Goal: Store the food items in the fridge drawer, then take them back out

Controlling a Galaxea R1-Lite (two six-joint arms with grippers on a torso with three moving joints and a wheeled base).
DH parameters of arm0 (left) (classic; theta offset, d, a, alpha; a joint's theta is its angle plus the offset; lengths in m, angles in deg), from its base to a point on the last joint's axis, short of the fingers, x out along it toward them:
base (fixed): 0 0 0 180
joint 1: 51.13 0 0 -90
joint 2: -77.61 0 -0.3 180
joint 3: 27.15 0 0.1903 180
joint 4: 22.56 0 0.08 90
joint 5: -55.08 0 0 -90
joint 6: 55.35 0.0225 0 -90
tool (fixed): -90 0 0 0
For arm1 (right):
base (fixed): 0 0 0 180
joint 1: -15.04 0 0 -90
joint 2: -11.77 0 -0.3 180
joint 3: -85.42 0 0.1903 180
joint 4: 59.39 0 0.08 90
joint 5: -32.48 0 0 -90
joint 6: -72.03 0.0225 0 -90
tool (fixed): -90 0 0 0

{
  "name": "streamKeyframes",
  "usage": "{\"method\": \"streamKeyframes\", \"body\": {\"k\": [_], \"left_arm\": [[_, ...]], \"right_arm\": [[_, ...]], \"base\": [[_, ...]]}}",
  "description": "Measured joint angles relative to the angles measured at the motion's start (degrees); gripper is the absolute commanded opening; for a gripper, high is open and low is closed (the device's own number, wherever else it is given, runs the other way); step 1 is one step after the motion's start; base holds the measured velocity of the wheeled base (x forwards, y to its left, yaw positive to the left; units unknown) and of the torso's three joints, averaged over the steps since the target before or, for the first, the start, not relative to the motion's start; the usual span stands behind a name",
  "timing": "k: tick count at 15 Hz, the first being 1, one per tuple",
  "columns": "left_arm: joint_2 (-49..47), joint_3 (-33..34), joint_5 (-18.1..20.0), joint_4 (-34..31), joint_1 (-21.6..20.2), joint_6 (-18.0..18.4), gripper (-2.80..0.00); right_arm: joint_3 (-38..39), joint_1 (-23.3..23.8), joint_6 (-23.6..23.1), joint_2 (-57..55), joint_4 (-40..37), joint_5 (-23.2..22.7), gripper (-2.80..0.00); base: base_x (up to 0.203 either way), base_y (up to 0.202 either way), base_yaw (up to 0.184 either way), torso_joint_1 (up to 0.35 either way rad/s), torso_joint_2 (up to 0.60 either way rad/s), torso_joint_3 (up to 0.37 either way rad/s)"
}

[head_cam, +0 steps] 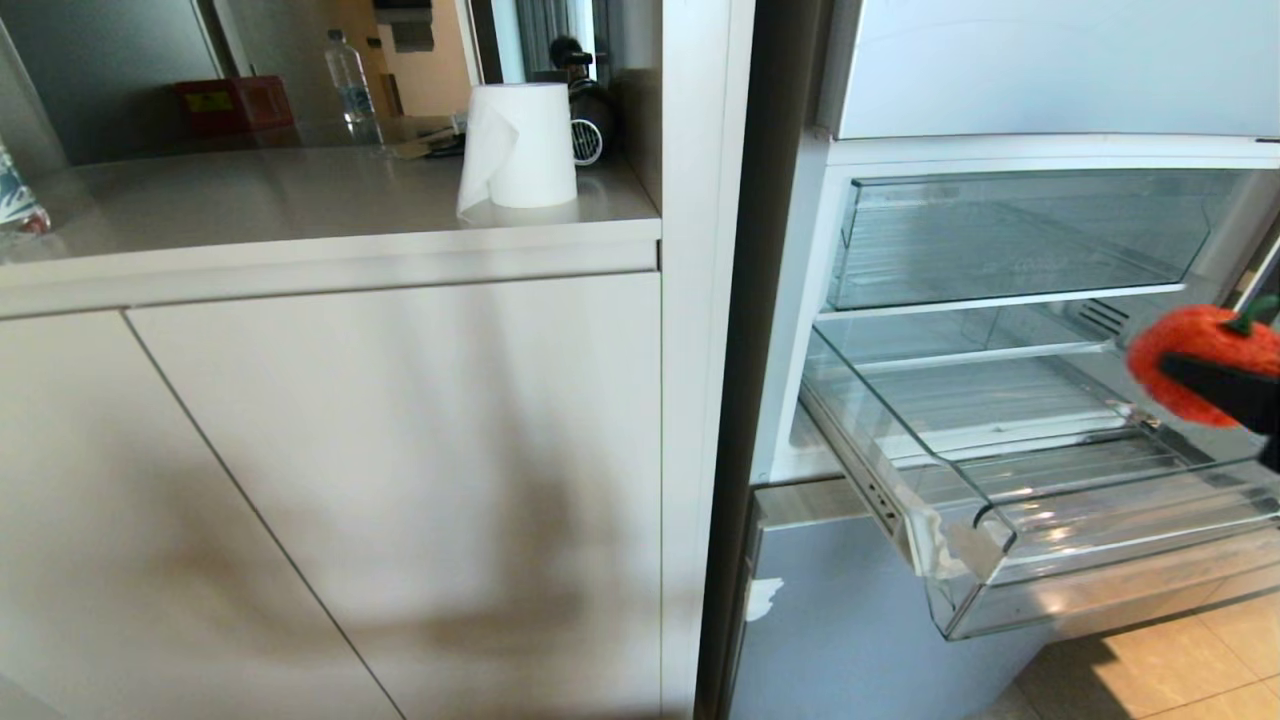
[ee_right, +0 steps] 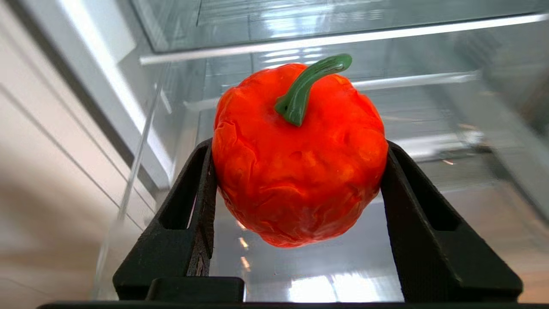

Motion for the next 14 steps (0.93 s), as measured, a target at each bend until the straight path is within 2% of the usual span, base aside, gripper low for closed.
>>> {"method": "streamKeyframes", "body": {"k": [5, 10, 14], "left_arm": [[0.0, 0.0, 0.0, 0.0, 0.0, 0.0, -2.8], [0.0, 0.0, 0.0, 0.0, 0.0, 0.0, -2.8], [0.0, 0.0, 0.0, 0.0, 0.0, 0.0, -2.8]], "right_arm": [[-14.7, -0.6, 3.4, -21.0, -2.3, -0.6, -2.8], [-22.0, -2.9, 6.3, -33.4, -2.4, -2.7, -2.8], [-23.8, -4.5, 7.0, -39.0, -2.4, -4.0, -2.8]], "base": [[0.0, 0.0, 0.0, 0.0, 0.0, 0.0], [0.0, 0.0, 0.0, 0.0, 0.0, 0.0], [0.0, 0.0, 0.0, 0.0, 0.0, 0.0]]}}
